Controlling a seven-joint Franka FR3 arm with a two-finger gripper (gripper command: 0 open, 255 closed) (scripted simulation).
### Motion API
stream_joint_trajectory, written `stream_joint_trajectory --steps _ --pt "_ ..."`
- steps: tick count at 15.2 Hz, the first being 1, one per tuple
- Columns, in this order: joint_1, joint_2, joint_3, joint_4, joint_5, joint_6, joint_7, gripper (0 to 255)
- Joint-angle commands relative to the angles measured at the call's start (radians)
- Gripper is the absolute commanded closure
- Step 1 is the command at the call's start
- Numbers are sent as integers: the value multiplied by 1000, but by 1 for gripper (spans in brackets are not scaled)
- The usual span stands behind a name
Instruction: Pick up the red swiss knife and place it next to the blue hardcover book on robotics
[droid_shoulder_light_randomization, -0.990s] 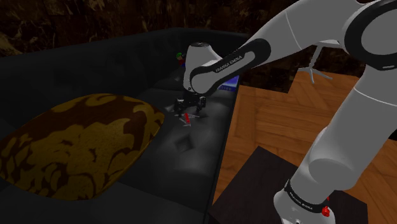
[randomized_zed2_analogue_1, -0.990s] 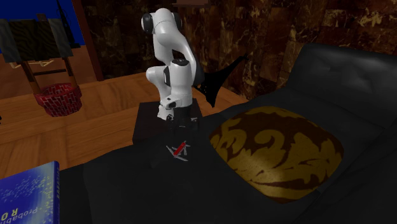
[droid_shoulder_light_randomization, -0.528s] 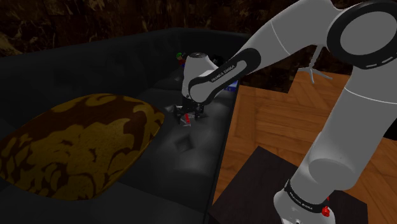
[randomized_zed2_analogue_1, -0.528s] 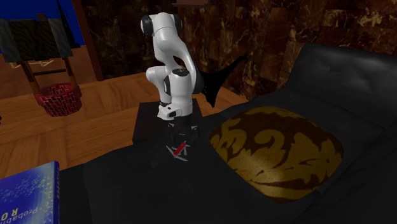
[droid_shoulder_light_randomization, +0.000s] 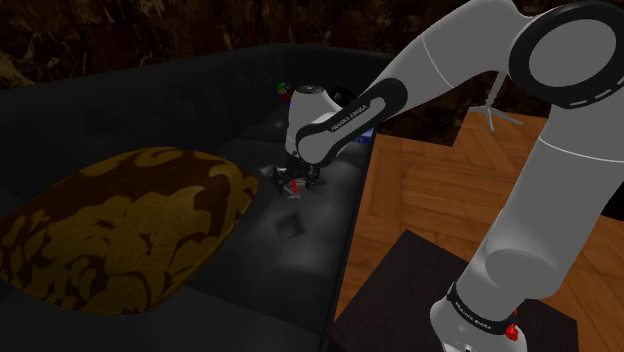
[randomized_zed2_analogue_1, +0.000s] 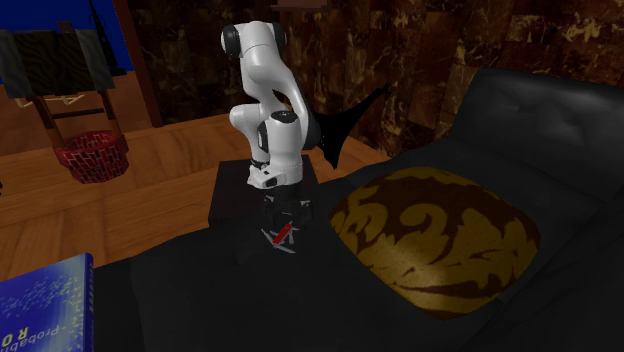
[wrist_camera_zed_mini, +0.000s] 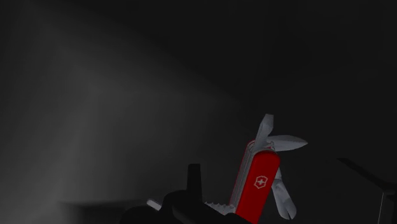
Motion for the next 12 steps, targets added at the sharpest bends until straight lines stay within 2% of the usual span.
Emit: stream_joint_trajectory --steps 1,10,12 --pt "0 0 0 0 0 0 0 255" --pt "0 0 0 0 0 0 0 255" --pt "0 -18 1 8 7 -26 -6 255"
